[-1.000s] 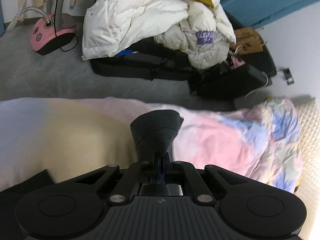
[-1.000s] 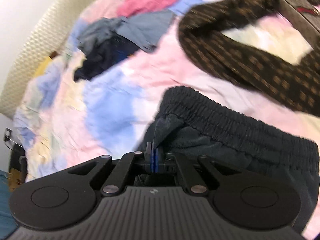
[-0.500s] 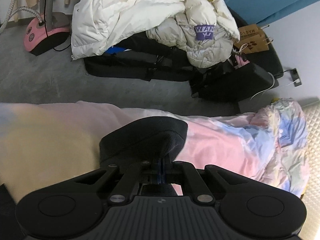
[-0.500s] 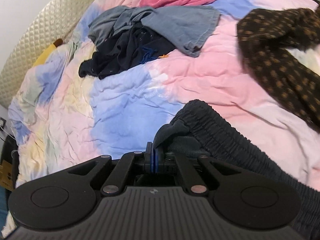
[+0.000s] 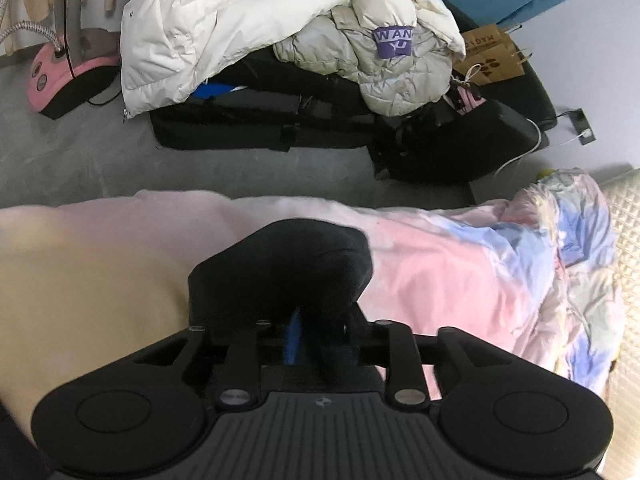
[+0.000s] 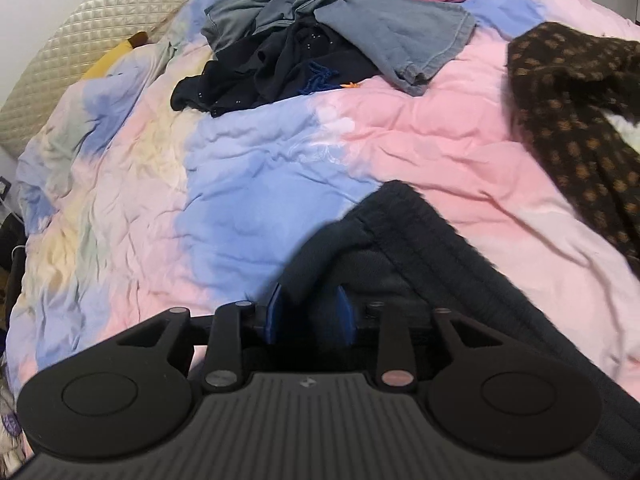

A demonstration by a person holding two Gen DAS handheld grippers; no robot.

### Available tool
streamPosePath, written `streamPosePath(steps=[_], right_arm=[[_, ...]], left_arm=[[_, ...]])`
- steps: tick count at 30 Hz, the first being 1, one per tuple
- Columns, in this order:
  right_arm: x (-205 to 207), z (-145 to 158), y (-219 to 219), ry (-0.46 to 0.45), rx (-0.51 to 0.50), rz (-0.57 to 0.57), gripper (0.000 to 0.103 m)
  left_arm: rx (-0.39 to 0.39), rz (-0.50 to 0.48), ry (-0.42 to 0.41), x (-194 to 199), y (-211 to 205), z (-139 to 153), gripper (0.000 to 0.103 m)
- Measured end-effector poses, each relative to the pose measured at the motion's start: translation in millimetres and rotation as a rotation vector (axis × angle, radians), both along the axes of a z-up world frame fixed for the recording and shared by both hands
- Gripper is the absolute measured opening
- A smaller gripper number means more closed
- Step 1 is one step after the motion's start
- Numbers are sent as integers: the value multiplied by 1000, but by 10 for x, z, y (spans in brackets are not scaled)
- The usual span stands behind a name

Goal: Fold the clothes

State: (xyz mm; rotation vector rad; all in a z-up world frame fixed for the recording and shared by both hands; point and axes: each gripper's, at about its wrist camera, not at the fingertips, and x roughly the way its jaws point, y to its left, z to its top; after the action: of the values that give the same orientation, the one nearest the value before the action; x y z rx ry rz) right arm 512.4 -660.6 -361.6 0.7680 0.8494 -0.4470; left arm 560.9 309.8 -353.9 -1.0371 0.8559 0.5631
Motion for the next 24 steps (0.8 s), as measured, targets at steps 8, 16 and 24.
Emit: streamPosePath(steps=[8, 16, 24], right_arm=[[-1105, 308, -134, 32, -48, -69, 37], [-2267, 111, -381, 110, -1, -236, 65], [-2581, -438, -358, 95, 203, -292, 64]], left_arm=[[-32, -6, 51, -839, -31, 30, 59], [-38, 25, 132, -1722, -147, 106, 63], [-25, 97, 169, -2538, -193, 408, 67]])
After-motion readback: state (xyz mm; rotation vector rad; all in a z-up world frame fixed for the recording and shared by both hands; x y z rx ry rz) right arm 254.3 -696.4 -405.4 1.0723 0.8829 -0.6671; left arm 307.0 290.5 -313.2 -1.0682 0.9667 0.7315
